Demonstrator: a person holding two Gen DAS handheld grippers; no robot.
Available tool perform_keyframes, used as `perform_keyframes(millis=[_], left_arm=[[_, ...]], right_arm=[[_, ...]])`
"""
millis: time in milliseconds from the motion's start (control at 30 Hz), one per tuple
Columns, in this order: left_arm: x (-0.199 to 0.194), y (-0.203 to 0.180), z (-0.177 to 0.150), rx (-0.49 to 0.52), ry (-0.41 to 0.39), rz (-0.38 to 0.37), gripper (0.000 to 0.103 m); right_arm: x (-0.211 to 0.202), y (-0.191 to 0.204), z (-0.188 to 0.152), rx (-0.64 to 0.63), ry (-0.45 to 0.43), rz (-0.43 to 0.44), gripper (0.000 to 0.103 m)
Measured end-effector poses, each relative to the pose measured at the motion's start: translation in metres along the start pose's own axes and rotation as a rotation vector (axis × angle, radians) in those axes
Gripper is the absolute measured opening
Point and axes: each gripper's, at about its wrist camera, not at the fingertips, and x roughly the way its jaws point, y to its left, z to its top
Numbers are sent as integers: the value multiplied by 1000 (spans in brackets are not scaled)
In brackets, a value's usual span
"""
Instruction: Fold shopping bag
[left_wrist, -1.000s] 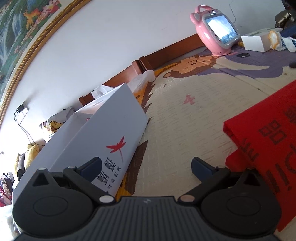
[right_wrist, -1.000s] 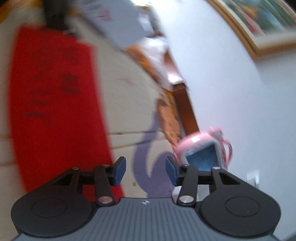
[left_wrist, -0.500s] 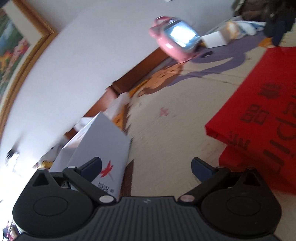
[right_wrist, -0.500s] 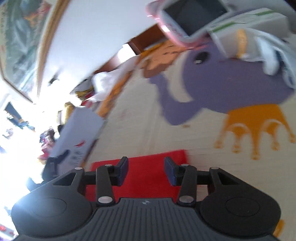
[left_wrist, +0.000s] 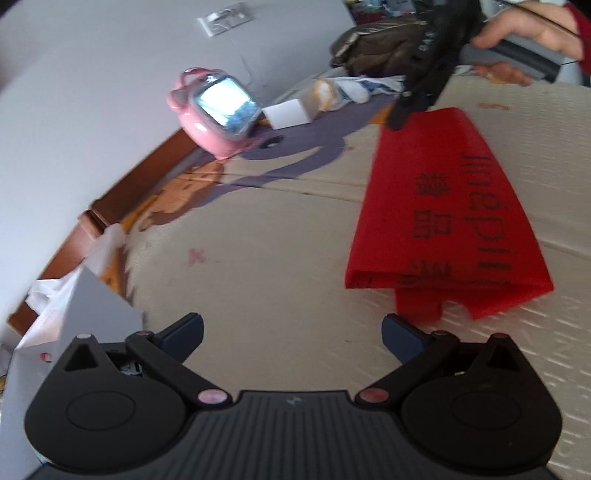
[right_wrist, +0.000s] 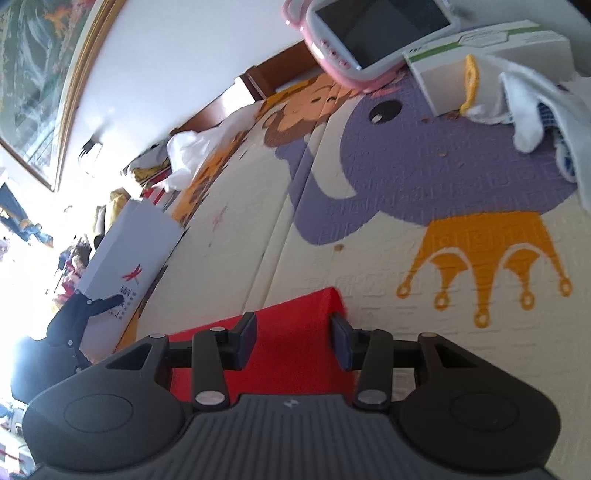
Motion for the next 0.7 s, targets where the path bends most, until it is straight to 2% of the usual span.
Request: perform_keyframes(millis=[133, 300, 367, 500, 700], left_arm=[[-11, 8, -5, -53, -18, -12, 102], [-31, 0, -9, -54, -59, -143, 102], [-39, -9, -11, -39, -73, -223, 102], [-49, -20, -13, -43, -98, -335, 102], [-43, -33, -11, -54, -116, -458, 102]], right_arm=[[-1, 2, -4, -22, 17, 3, 43], [-5, 3, -6, -36, 24, 22, 43], [-6, 3, -7, -37, 26, 27, 43], [-7, 6, -10, -52, 29, 29, 43], [-6, 9, -11, -67, 37, 30, 44]])
